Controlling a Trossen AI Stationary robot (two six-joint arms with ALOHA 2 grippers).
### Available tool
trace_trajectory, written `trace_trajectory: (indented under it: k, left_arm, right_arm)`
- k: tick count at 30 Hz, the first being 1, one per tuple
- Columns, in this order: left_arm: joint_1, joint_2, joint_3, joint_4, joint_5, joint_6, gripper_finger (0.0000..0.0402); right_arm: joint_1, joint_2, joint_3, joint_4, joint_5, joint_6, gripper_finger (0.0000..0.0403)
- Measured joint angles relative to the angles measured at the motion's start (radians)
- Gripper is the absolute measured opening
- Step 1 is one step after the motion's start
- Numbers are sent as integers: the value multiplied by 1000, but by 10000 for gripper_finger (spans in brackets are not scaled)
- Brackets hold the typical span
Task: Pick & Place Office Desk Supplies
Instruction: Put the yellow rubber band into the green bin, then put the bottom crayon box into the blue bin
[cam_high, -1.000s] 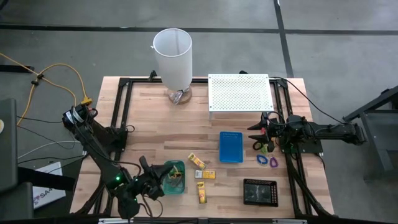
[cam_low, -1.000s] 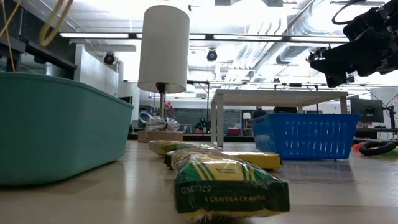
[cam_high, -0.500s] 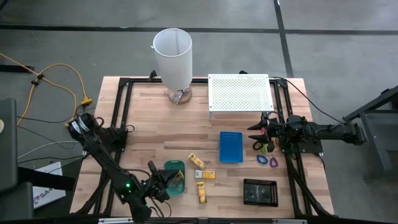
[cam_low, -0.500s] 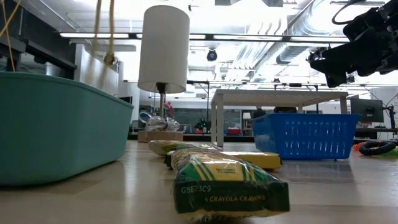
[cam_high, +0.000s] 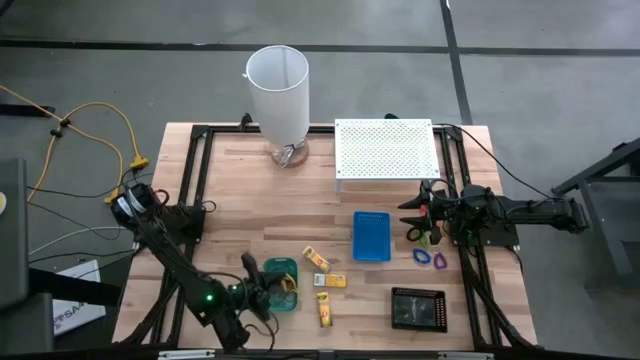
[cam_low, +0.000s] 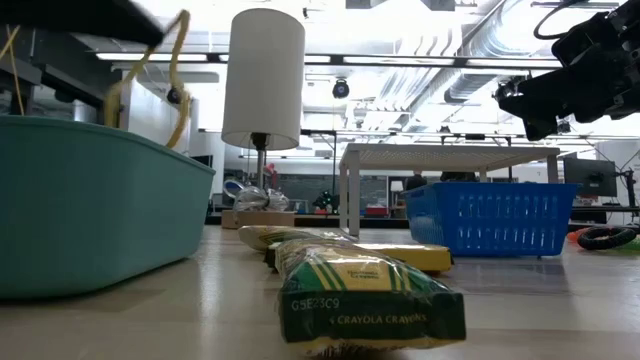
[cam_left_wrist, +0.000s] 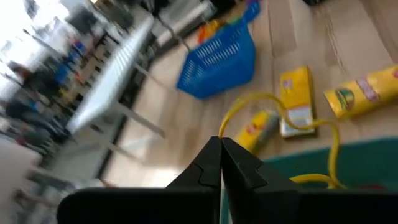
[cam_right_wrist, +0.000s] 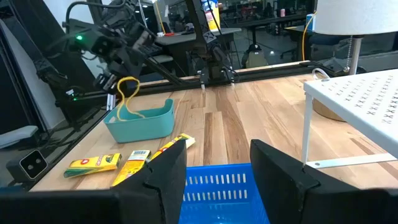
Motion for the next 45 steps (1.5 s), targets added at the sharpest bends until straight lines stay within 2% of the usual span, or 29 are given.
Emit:
trace_trajectory:
  k: [8,16,26,38,45]
  left_arm:
    - [46,0,0,-168,266,-355,0]
    - [80,0,0,-195,453,-485,0]
    - [92,0,0,-199,523,-558,10]
    - [96,0,0,-213,544,-594,107]
    - [96,-1,0,-216,543,-594,121]
  right_arm:
    - [0,0,0,0,0,0,166]
    - [0,0,0,0,0,0,166]
    - [0,0,0,0,0,0,166]
    - [0,0,0,0,0,0,166]
    - [0,0,0,0,0,0,166]
